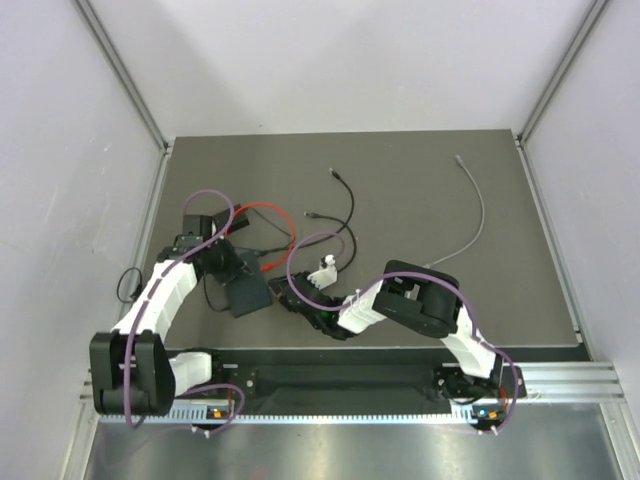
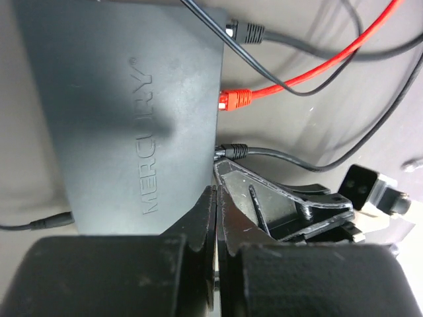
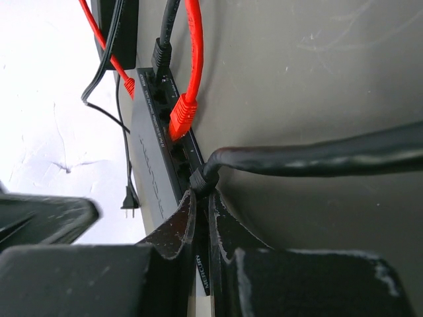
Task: Pull the plug from the switch port
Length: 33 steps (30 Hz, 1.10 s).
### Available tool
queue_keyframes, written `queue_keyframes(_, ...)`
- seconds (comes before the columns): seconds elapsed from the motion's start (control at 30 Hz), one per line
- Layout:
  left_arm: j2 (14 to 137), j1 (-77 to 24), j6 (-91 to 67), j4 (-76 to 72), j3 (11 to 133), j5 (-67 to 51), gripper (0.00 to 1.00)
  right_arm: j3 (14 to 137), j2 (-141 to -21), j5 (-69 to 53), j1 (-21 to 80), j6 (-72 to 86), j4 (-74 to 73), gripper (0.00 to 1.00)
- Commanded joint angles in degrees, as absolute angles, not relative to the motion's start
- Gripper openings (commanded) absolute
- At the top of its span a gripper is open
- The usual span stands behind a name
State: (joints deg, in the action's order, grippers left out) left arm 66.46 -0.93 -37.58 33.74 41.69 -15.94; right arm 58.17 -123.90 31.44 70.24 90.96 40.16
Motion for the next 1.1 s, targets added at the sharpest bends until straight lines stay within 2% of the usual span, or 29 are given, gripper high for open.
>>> queue_keyframes(0.0,69.42,-2.71,-34.90,29.44,44.81,-18.99,0.00,58.09,-125.25,30.50,71.81,87.45,38.59,0.00)
queue_keyframes(0.2,77.95,-7.90,-33.22,32.52,49.48,-10.75,0.00,58.54,-125.33,30.59,71.81,87.01,38.93,0.00)
queue_keyframes(0.63,86.57,-10.11,-38.49,36.12,50.54,4.12,0.00,58.19,-126.03,31.63,71.28,85.69,43.14,0.00)
queue_keyframes(0.87,90.44,-10.37,-39.29,37.27,49.49,8.17,0.00,52.05,-125.78,35.77,69.96,89.20,54.03,0.00)
queue_keyframes(1.07,91.32,-10.28,-39.99,35.51,46.85,6.95,0.00,49.22,-124.11,33.66,67.06,88.94,54.49,0.00)
